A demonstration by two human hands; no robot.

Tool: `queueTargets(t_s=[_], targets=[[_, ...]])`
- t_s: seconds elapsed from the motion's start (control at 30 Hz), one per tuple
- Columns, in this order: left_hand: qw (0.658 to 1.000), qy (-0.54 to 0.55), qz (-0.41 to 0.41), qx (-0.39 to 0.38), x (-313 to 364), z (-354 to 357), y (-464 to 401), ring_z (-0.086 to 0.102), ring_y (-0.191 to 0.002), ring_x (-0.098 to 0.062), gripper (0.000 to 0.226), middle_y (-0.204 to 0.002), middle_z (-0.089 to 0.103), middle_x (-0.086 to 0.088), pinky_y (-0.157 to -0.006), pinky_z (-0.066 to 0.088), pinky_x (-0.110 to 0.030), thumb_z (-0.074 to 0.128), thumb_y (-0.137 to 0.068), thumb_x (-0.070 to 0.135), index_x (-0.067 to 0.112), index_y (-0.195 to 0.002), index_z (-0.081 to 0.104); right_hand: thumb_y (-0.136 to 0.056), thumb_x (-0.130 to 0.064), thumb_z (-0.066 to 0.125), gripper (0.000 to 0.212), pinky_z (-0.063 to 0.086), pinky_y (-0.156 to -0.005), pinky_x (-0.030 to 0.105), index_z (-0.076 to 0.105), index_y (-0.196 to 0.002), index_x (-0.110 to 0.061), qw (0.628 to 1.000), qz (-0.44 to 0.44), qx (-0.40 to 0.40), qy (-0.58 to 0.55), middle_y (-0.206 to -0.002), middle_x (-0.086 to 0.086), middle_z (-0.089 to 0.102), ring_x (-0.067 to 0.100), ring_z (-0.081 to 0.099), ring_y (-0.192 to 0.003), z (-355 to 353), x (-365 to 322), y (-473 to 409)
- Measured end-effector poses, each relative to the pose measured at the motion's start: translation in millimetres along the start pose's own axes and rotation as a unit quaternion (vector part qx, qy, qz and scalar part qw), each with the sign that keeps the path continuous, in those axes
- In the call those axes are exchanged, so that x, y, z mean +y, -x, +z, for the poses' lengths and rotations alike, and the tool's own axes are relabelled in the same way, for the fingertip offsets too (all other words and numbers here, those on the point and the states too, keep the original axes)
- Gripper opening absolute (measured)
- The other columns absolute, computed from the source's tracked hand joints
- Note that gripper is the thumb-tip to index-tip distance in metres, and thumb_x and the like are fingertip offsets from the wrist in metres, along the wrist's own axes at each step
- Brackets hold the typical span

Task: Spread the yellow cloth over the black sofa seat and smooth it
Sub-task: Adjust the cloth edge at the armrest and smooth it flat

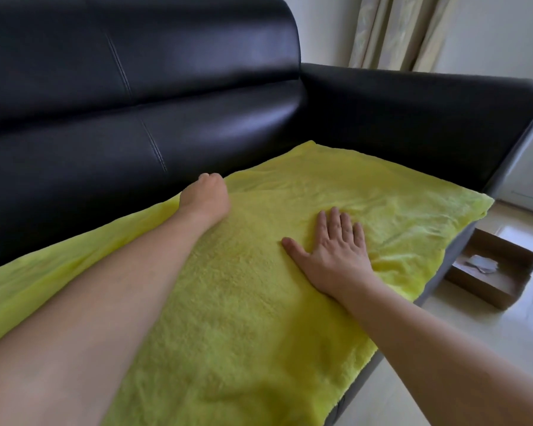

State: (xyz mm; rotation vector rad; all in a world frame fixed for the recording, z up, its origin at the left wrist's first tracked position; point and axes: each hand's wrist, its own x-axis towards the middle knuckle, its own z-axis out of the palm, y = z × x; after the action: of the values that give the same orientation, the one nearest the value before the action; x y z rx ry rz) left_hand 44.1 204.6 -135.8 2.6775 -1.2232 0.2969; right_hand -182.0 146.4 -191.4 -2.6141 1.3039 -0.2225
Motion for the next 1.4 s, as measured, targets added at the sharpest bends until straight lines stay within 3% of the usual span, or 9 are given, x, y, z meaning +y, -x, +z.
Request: queueTargets(t_s=[0.23, 0.4, 0.47, 0.53, 0.6, 0.73, 0.97, 1.13, 1.4], targets=[[0.997, 0.038, 0.056, 0.049, 10, 15, 14, 0.046, -0.122, -0.035, 0.035, -0.134, 0.048, -0.011, -0.097, 0.038, -0.044, 0.04, -0.096, 0.019, 0.012, -0.129, 0.048, -0.096, -0.064, 0.007, 0.065, -0.019, -0.116, 0.048, 0.001, -0.154, -0.037, 0.99, -0.137, 0.016, 0.017, -0.161, -0.014, -0.012, 0.013, -0.02, -0.147, -3, 0, 3], [0.976, 0.031, 0.118, -0.178, -2, 23, 28, 0.009, -0.149, -0.016, 0.052, -0.162, 0.011, 0.008, -0.12, 0.007, -0.039, 0.019, -0.103, 0.046, 0.034, -0.154, 0.019, -0.098, -0.057, 0.017, 0.061, -0.006, -0.12, 0.047, 0.016, -0.154, -0.034, 0.991, -0.117, -0.05, 0.029, -0.162, -0.01, 0.007, 0.016, -0.001, -0.15, -15, -8, 1], [0.971, 0.08, 0.126, -0.186, -6, 17, 22, 0.017, -0.147, -0.017, 0.049, -0.16, 0.021, 0.003, -0.119, 0.012, -0.033, 0.026, -0.105, 0.038, 0.026, -0.151, 0.03, -0.098, -0.045, 0.025, 0.049, 0.013, -0.118, 0.048, 0.051, -0.134, -0.024, 0.989, -0.106, -0.069, 0.073, -0.147, 0.002, 0.043, 0.024, 0.035, -0.138, -36, -22, -7], [0.977, 0.152, 0.098, -0.116, -13, 7, 18, 0.041, -0.131, -0.021, 0.037, -0.139, 0.047, -0.004, -0.106, 0.03, -0.029, 0.034, -0.102, 0.024, 0.017, -0.131, 0.056, -0.096, -0.033, 0.028, 0.038, 0.035, -0.101, 0.044, 0.06, -0.088, -0.014, 0.989, -0.109, -0.024, 0.095, -0.099, 0.005, 0.062, 0.024, 0.057, -0.097, -56, -44, -23], [0.985, 0.163, 0.043, -0.041, -22, -1, 13, 0.054, -0.111, -0.026, 0.03, -0.116, 0.058, -0.004, -0.091, 0.042, -0.032, 0.038, -0.095, 0.015, 0.014, -0.109, 0.064, -0.097, -0.03, 0.029, 0.035, 0.039, -0.092, 0.04, 0.059, -0.094, -0.011, 0.991, -0.109, 0.049, 0.066, -0.1, 0.007, 0.062, 0.027, 0.057, -0.094, -58, -59, -42], [0.994, 0.092, -0.047, -0.042, -59, -5, -11, 0.06, -0.091, -0.031, 0.018, -0.098, 0.065, -0.008, -0.076, 0.051, -0.035, 0.045, -0.087, 0.013, 0.011, -0.091, 0.062, -0.1, -0.048, 0.027, 0.063, 0.007, -0.12, 0.044, 0.02, -0.153, -0.015, 0.991, -0.133, -0.002, -0.018, -0.159, 0.004, 0.022, 0.021, 0.019, -0.146, -16, -83, -68], [0.999, 0.007, -0.045, -0.022, -64, 18, -39, 0.057, -0.077, -0.031, 0.012, -0.088, 0.063, -0.007, -0.061, 0.039, -0.031, 0.048, -0.081, 0.005, 0.012, -0.072, 0.053, -0.093, -0.067, 0.018, 0.081, -0.006, -0.12, 0.042, 0.003, -0.156, -0.019, 0.99, -0.14, -0.019, 0.025, -0.163, 0.0, -0.007, 0.016, -0.008, -0.149, 15, -76, -81], [0.996, -0.078, -0.048, -0.001, -50, 29, -43, 0.06, -0.104, -0.033, 0.026, -0.113, 0.058, -0.007, -0.072, 0.04, -0.033, 0.047, -0.085, 0.008, 0.011, -0.107, 0.062, -0.092, -0.068, 0.015, 0.074, -0.006, -0.12, 0.045, 0.006, -0.155, -0.031, 0.988, -0.153, -0.019, 0.028, -0.163, -0.005, -0.007, 0.017, -0.008, -0.149, 21, -76, -80], [0.979, 0.187, -0.078, -0.018, -53, 30, -64, 0.062, -0.099, -0.03, 0.022, -0.102, 0.068, -0.004, -0.086, 0.051, -0.037, 0.054, -0.091, 0.031, 0.014, -0.094, 0.067, -0.093, -0.064, 0.013, 0.068, -0.008, -0.119, 0.047, 0.01, -0.155, -0.034, 0.985, -0.169, -0.015, 0.018, -0.163, -0.008, -0.005, 0.017, -0.009, -0.149, 20, -75, -78]])
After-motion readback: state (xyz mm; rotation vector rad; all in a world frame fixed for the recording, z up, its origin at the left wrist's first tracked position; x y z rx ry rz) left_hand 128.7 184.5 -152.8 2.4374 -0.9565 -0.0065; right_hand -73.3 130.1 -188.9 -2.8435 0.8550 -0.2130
